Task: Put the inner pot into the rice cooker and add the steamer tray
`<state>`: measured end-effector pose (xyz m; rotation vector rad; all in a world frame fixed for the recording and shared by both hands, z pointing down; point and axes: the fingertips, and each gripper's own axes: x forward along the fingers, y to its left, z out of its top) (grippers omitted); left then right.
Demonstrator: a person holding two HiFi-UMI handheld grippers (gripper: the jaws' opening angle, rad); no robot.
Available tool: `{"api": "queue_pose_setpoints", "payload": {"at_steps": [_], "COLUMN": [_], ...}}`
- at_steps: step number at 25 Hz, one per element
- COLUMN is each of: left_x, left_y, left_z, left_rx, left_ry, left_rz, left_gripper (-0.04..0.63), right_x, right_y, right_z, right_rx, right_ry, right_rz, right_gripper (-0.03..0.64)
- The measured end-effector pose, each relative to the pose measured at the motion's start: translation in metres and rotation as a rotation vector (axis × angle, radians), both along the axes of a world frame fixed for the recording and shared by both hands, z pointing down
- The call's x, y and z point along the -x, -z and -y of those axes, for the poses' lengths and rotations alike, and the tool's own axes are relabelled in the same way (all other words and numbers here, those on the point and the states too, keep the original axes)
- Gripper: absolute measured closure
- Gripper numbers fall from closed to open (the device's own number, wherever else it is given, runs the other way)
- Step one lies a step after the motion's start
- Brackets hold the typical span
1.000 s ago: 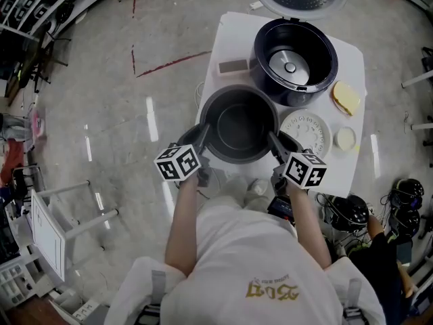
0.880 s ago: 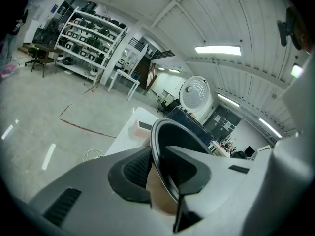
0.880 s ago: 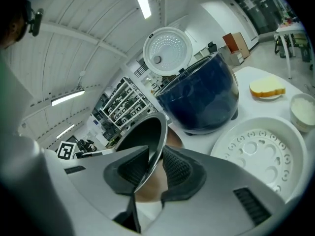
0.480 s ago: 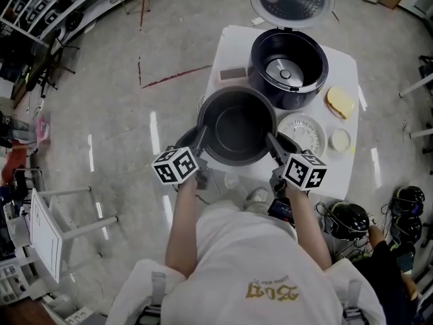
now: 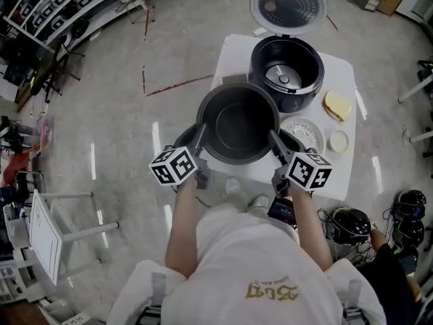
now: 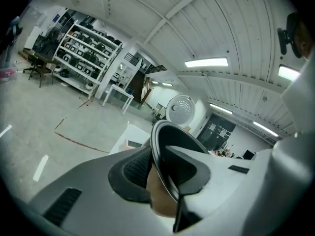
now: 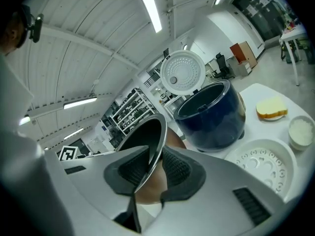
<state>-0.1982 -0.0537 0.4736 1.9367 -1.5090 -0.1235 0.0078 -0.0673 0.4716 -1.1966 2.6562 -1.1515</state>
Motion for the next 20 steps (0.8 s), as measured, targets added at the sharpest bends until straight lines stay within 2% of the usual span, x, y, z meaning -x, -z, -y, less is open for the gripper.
{"api": "queue_pose_setpoints", "payload": {"at_steps": [20], "left_x": [-0.023], "left_y": [0.081], "left_z": [0.015], "left_rx": [-0.161], "left_ry": [-0.018], "left_rz": [0.025], "left_gripper": [0.499], "right_x": [-0.024], "right_y": [0.073], "right_z": [0.013], "right_rx": [-0.145], "right_ry": [-0.019], "right_rz": [0.052], "right_gripper": [0.523]}}
